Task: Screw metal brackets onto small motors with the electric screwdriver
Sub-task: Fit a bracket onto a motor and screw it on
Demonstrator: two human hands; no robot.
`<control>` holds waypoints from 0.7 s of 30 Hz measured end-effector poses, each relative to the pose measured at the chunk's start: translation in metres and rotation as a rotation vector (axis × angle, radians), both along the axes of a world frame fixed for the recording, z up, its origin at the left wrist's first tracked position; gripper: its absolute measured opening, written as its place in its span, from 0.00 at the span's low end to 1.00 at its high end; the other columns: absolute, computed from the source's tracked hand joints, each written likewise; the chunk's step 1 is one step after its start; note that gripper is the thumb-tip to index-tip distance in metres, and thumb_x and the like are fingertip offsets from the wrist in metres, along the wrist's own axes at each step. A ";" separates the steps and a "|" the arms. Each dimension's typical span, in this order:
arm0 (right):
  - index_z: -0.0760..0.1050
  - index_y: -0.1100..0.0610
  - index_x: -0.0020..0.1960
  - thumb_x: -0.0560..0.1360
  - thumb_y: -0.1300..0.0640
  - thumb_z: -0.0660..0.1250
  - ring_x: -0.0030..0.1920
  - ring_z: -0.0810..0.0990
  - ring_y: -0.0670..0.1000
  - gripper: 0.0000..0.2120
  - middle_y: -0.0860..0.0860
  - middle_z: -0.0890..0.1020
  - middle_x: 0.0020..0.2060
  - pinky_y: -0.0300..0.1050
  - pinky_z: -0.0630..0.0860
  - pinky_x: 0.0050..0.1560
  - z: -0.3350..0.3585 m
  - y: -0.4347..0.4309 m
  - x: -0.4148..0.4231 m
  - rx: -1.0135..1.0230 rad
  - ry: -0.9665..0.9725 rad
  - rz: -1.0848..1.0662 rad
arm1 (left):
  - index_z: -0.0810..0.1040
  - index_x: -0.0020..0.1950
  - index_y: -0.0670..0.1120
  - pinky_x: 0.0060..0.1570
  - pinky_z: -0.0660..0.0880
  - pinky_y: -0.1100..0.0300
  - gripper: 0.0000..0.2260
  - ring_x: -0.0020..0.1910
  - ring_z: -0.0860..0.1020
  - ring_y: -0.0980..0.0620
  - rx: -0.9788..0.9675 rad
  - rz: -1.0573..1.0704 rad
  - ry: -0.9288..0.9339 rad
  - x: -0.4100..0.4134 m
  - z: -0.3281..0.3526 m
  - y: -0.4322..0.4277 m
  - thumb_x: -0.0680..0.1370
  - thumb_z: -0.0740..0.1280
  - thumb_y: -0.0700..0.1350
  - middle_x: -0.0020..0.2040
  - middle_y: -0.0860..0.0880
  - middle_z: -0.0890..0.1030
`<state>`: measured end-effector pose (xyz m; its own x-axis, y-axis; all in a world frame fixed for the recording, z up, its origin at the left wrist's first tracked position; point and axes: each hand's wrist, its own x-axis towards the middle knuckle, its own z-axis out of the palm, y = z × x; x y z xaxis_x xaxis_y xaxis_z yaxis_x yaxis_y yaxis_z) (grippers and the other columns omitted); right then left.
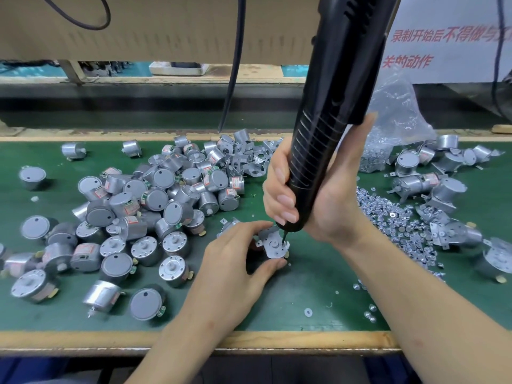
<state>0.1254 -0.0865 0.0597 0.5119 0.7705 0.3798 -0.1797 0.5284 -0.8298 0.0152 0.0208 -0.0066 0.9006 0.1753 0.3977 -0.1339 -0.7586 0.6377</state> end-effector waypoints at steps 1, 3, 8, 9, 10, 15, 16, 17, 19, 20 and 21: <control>0.72 0.55 0.34 0.62 0.21 0.54 0.19 0.67 0.47 0.36 0.48 0.71 0.23 0.38 0.65 0.24 0.000 0.001 -0.001 0.002 0.003 0.007 | 0.78 0.59 0.51 0.52 0.65 0.78 0.22 0.48 0.72 0.74 0.002 0.002 -0.009 0.000 -0.001 0.000 0.69 0.80 0.49 0.48 0.71 0.73; 0.72 0.55 0.34 0.61 0.21 0.57 0.19 0.68 0.47 0.36 0.48 0.71 0.23 0.38 0.65 0.24 -0.001 0.003 -0.003 -0.001 0.008 0.028 | 0.77 0.58 0.53 0.51 0.65 0.78 0.21 0.47 0.72 0.74 0.005 0.007 -0.024 0.000 -0.001 0.000 0.69 0.79 0.48 0.47 0.71 0.72; 0.73 0.54 0.34 0.61 0.20 0.57 0.19 0.67 0.47 0.35 0.49 0.71 0.23 0.38 0.66 0.24 -0.003 0.005 -0.005 -0.038 -0.004 0.037 | 0.71 0.53 0.60 0.48 0.66 0.76 0.20 0.44 0.74 0.68 0.013 0.004 -0.038 0.001 0.000 -0.001 0.70 0.79 0.48 0.43 0.67 0.74; 0.73 0.54 0.34 0.61 0.20 0.57 0.19 0.67 0.47 0.35 0.49 0.71 0.23 0.37 0.66 0.24 -0.004 0.005 -0.006 -0.039 -0.001 0.037 | 0.71 0.52 0.60 0.47 0.66 0.76 0.20 0.44 0.73 0.69 0.013 0.004 -0.038 0.001 -0.001 -0.001 0.70 0.78 0.48 0.43 0.67 0.74; 0.73 0.54 0.34 0.61 0.20 0.58 0.19 0.67 0.47 0.35 0.49 0.71 0.23 0.37 0.67 0.24 -0.004 0.005 -0.006 -0.039 0.004 0.037 | 0.71 0.52 0.59 0.47 0.66 0.76 0.19 0.44 0.73 0.69 0.012 0.004 -0.037 0.001 -0.001 -0.001 0.70 0.78 0.48 0.43 0.67 0.74; 0.74 0.54 0.34 0.61 0.19 0.59 0.19 0.68 0.47 0.36 0.49 0.71 0.23 0.36 0.68 0.25 -0.005 0.006 -0.006 -0.044 0.016 0.048 | 0.77 0.52 0.52 0.47 0.67 0.74 0.14 0.44 0.76 0.62 0.004 0.004 -0.025 0.001 -0.002 0.000 0.71 0.78 0.48 0.45 0.61 0.78; 0.73 0.54 0.34 0.61 0.19 0.59 0.19 0.68 0.47 0.36 0.49 0.72 0.23 0.36 0.68 0.25 -0.006 0.006 -0.006 -0.051 0.008 0.046 | 0.77 0.52 0.51 0.46 0.67 0.74 0.14 0.44 0.76 0.61 0.002 0.001 -0.022 0.001 -0.002 0.000 0.71 0.78 0.48 0.44 0.61 0.79; 0.72 0.55 0.34 0.61 0.19 0.59 0.20 0.68 0.47 0.36 0.49 0.72 0.23 0.36 0.68 0.25 -0.006 0.006 -0.006 -0.056 0.001 0.045 | 0.77 0.52 0.51 0.46 0.67 0.74 0.14 0.43 0.76 0.61 0.001 -0.002 -0.021 0.001 -0.002 0.000 0.71 0.77 0.48 0.44 0.60 0.79; 0.69 0.55 0.33 0.62 0.19 0.58 0.20 0.69 0.47 0.37 0.49 0.72 0.23 0.36 0.69 0.25 -0.007 0.006 -0.006 -0.062 -0.009 0.049 | 0.77 0.51 0.51 0.46 0.68 0.73 0.13 0.43 0.76 0.61 0.000 -0.005 -0.021 0.001 -0.001 0.000 0.71 0.77 0.48 0.44 0.60 0.79; 0.70 0.55 0.33 0.62 0.19 0.58 0.20 0.69 0.47 0.37 0.49 0.72 0.23 0.36 0.69 0.26 -0.007 0.006 -0.006 -0.063 -0.010 0.052 | 0.77 0.51 0.52 0.46 0.68 0.72 0.13 0.43 0.76 0.61 0.000 -0.006 -0.021 0.001 -0.001 0.000 0.71 0.77 0.48 0.44 0.60 0.79; 0.71 0.55 0.34 0.62 0.19 0.58 0.20 0.69 0.47 0.37 0.49 0.72 0.23 0.37 0.69 0.26 -0.007 0.006 -0.006 -0.063 -0.010 0.055 | 0.77 0.51 0.52 0.46 0.68 0.72 0.13 0.43 0.76 0.61 -0.001 -0.006 -0.021 0.001 -0.001 0.000 0.71 0.77 0.47 0.44 0.60 0.79</control>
